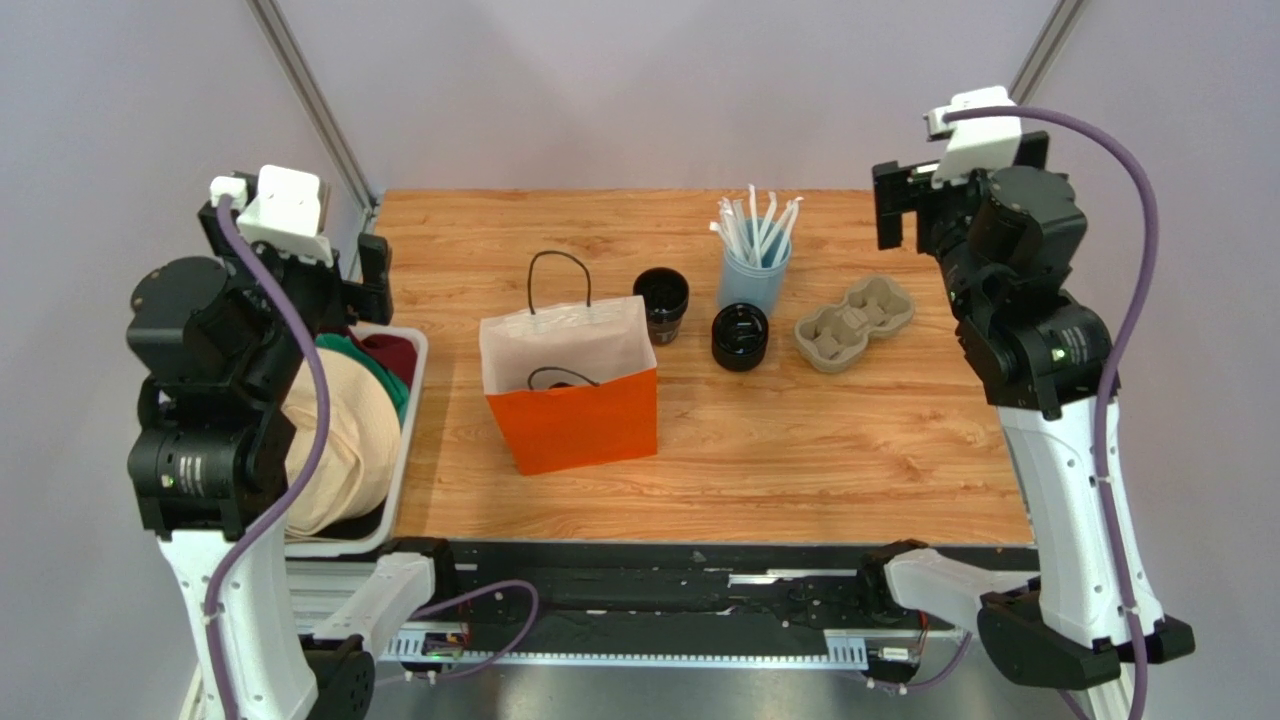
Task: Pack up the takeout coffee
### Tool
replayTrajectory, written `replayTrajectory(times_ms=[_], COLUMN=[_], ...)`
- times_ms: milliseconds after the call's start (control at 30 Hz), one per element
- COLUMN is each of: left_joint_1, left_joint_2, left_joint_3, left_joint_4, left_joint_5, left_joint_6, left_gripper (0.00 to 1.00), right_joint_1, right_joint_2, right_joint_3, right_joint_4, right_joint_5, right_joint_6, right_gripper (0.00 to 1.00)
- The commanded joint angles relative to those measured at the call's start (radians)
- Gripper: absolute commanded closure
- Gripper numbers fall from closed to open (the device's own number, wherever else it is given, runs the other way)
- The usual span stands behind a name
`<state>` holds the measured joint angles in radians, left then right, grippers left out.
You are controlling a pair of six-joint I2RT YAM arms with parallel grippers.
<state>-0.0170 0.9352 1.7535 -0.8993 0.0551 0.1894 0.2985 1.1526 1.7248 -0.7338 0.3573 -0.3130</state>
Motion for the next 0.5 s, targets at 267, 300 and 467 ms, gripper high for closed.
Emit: replayTrajectory(times_ms=[267, 300, 467], left_joint_1=[0.011, 0.011, 0.011], left_joint_2=[-0.033, -0.035, -0.038], left_joint_3=[0.023, 0.012, -0.003], left_joint_4=[-0.033, -0.029, -0.024], left_joint_5=[-0.031, -0.034, -0.041], left_joint_6=[-0.01, -0.011, -0.013], left_gripper=[0.01, 0.01, 0.01], right_joint_1=[-0.021, -0.021, -0.021], right_joint_2=[-0.079, -0.08, -0.08], right_joint_3=[-0.005, -0.005, -0.002], right_joint_4=[0.063, 0.062, 0.059], right_joint_5=[0.131, 0.129, 0.123], right_joint_6=[0.011, 0.012, 0.015], right_gripper=[0.02, 0.02, 0.03])
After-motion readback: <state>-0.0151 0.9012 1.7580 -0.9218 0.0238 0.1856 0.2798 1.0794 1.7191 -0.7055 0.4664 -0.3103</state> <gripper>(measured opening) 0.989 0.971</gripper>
